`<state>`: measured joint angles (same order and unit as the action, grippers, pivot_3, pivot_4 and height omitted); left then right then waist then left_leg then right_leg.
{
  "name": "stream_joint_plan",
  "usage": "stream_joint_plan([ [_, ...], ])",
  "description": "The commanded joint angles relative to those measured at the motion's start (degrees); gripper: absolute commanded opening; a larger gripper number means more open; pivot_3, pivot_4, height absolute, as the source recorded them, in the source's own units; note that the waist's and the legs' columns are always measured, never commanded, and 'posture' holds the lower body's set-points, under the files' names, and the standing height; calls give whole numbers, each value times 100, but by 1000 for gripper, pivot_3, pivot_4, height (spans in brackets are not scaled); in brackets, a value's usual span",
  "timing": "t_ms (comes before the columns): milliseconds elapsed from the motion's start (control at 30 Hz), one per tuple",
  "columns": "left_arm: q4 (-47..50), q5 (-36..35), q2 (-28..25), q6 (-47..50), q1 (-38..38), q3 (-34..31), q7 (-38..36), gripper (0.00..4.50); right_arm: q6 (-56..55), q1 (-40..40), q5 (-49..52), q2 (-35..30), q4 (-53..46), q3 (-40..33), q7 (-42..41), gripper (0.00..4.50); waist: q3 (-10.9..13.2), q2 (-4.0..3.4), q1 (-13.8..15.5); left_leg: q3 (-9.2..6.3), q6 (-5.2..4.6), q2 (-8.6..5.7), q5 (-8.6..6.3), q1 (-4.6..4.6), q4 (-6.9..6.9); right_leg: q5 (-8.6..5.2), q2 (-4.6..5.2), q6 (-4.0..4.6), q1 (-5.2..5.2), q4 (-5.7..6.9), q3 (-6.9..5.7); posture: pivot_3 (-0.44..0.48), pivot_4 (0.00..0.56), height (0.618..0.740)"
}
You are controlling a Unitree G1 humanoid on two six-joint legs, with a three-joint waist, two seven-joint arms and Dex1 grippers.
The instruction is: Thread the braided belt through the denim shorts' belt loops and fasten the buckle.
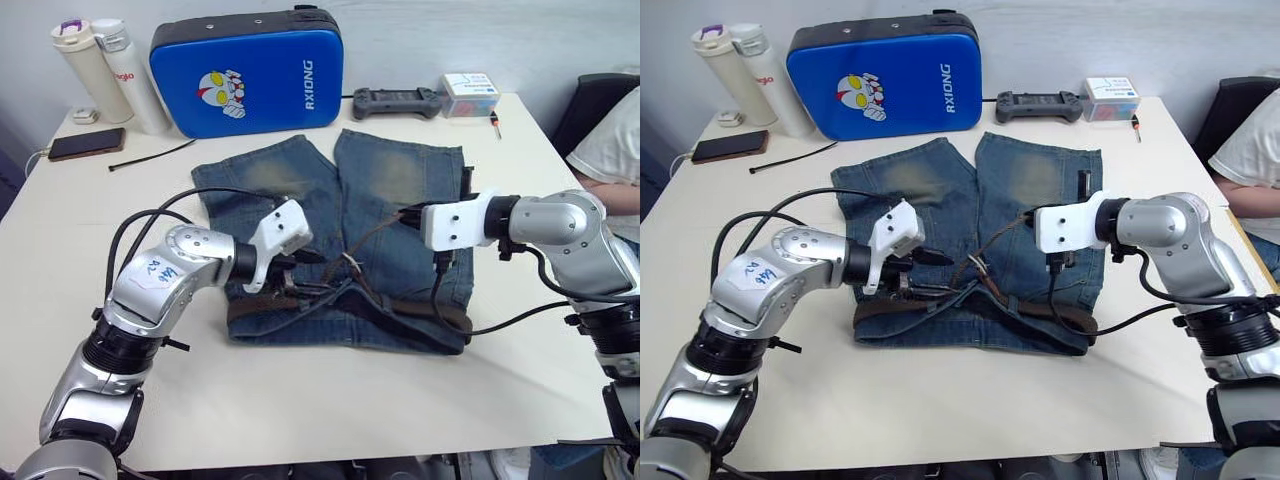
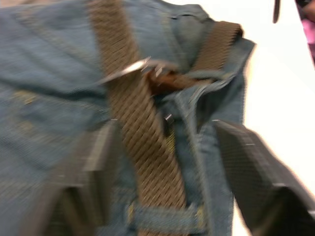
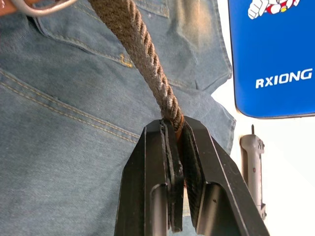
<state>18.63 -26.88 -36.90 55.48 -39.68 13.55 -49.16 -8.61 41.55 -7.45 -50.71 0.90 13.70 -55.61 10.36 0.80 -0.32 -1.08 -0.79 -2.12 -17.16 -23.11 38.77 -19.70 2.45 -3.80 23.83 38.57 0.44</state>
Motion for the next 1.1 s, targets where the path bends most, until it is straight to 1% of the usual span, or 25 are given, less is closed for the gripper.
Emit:
stream_joint_plan([
  [33, 227, -433, -230, 180, -56, -523, -280, 3615, -123, 71, -41, -137, -149, -296, -4, 0, 0, 0, 5, 0, 0, 1, 0, 0, 0, 0, -1, 0, 0, 1, 0, 0, 150, 740],
  [133, 46, -592, -382, 226, -145, -861, -352, 3615, -392, 170, -174, -280, -103, -366, 23, 0, 0, 0, 17, -1, 0, 0, 0, 0, 2, 0, 0, 0, 0, -2, -1, 0, 150, 740],
  [200, -128, -597, -280, 270, -314, -980, -185, 3615, -436, 250, -179, -347, -115, -406, -13, 0, 0, 0, 32, -1, 0, 0, 0, 0, 3, 0, 1, 0, -1, -4, -1, 0, 150, 740],
  [267, -252, -552, -53, 294, -502, -1004, 58, 3615, -299, 296, -118, -357, -202, -421, -93, 0, 0, 0, 64, -4, -1, -2, 0, -1, 12, 0, 3, 0, -4, -13, -5, 0, 150, 740],
  [333, -365, -288, 336, 95, -706, -892, 499, 3615, -17, 290, -32, -324, -351, -398, -223, 0, 0, 0, 77, -5, -5, -4, -3, -2, 18, 0, 5, -1, -9, -17, -6, 0, 150, 740],
  [433, -356, -436, 1271, 226, -994, -1067, 1207, 3615, 291, 174, -4, -289, -518, -352, -351, 0, 1, 0, 125, -5, -8, -4, -5, -3, 21, 2, 5, -4, -11, -8, -7, 0, 150, 740],
  [467, -292, -340, 1452, 277, -1053, -915, 1375, 3615, 408, 119, 8, -267, -575, -363, -350, 0, 1, 1, 137, -5, -8, -4, -5, -7, 22, 3, 5, -5, -10, -8, -7, 0, 150, 740],
  [533, -246, 71, 1572, 267, -1123, -376, 1600, 3615, 538, 82, -11, -226, -665, -368, -332, 0, 1, 0, 150, -4, -9, -3, -6, -8, 24, 3, 4, -6, -10, -8, -6, 0, 150, 740],
  [567, -291, 191, 1664, 280, -1141, -238, 1736, 3615, 608, 79, -8, -200, -721, -374, -324, 0, 1, 0, 146, -2, -9, -4, -6, -7, 23, 3, 4, -7, -9, -7, -4, 0, 150, 740],
  [733, -549, 492, 1964, 361, -1231, 94, 2090, 3615, 793, 38, -36, -143, -894, -388, -300, 0, 0, 0, 98, 2, -6, -2, -4, -4, 22, 3, -1, -6, -6, 3, 1, 0, 150, 740],
  [833, -610, 717, 1857, 352, -1284, 328, 2082, 2838, 874, 15, -52, -131, -952, -398, -281, 0, 1, 0, 98, 2, -6, -2, -4, -4, 22, 3, 0, -6, -4, 3, 2, 0, 150, 740],
  [867, -623, 767, 1829, 345, -1290, 382, 2067, 2448, 897, 14, -51, -126, -965, -402, -274, 0, 0, 0, 100, 2, -5, -2, -4, -4, 22, 3, 0, -6, -4, 3, 1, 0, 150, 740],
  [967, -635, 811, 1836, 349, -1277, 438, 2022, 1028, 963, 12, -44, -117, -1013, -420, -252, 0, 0, 0, 105, 2, -5, -3, -4, -4, 22, 3, 1, -6, -5, 2, 1, 0, 150, 740],
  [1033, -669, 774, 1925, 317, -1312, 344, 2023, 95, 987, 11, -44, -120, -1025, -423, -247, 0, 0, 0, 108, 1, -5, -3, -4, -4, 22, 3, 1, -6, -5, 0, 1, 0, 150, 740],
  [1100, -720, 666, 2037, 393, -1386, 155, 2025, 21, 1053, -11, -33, -122, -1049, -426, -257, 0, 0, 0, 114, 2, -5, -3, -4, -5, 23, 3, 1, -6, -5, -2, 1, 0, 150, 740],
])
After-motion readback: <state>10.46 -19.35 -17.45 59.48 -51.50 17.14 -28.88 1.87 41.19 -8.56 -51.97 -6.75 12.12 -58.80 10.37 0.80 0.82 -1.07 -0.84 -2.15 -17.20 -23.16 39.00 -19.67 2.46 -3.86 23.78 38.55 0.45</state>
